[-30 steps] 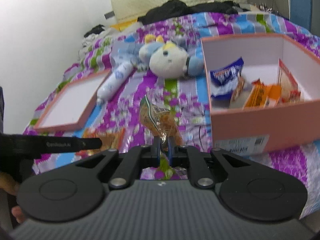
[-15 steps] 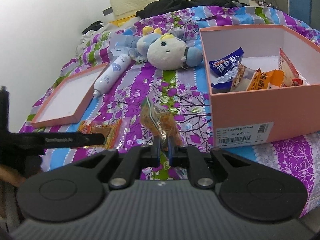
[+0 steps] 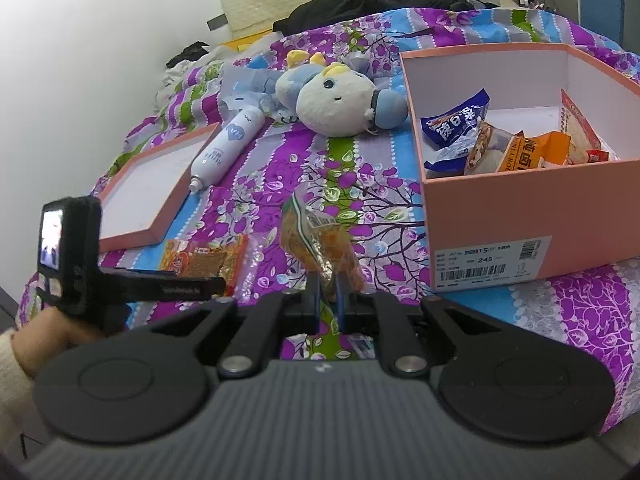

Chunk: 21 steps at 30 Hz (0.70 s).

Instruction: Organize snacks

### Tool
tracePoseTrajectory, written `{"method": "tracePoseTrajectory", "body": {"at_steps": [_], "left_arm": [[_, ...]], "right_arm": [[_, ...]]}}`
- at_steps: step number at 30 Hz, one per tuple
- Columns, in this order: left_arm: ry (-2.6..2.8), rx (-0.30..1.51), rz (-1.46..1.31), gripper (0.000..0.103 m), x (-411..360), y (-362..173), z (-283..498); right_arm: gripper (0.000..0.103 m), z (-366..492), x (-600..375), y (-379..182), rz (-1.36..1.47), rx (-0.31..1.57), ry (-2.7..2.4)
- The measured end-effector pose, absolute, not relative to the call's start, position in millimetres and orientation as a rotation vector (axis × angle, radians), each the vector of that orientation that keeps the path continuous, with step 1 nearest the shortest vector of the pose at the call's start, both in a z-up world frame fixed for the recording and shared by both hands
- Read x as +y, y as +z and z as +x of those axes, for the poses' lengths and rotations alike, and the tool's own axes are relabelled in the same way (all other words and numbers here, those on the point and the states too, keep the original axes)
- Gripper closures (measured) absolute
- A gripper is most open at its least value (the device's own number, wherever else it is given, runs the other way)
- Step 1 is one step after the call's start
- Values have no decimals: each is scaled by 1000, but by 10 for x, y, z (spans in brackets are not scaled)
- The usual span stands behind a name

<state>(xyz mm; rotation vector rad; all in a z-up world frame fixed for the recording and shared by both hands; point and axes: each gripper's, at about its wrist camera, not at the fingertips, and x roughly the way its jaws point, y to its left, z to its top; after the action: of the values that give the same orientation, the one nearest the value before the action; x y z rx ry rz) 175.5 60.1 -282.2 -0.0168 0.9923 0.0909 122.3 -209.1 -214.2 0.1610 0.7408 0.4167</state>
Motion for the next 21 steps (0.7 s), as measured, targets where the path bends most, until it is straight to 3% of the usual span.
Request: {"method": "tracePoseTrajectory", "body": {"at_steps": [5, 13, 21], "left_arm": [[90, 1014, -47, 44, 602, -2803, 1823], [70, 1009, -166, 46, 672, -2581, 1721], [23, 921, -200, 45, 460, -1949, 1616]], "right_arm": [[92, 1233, -2062, -2127, 155, 742, 421], [92, 1197, -2104, -1945, 158, 699, 426], [92, 1206, -2171, -1606, 170, 633, 421]]}}
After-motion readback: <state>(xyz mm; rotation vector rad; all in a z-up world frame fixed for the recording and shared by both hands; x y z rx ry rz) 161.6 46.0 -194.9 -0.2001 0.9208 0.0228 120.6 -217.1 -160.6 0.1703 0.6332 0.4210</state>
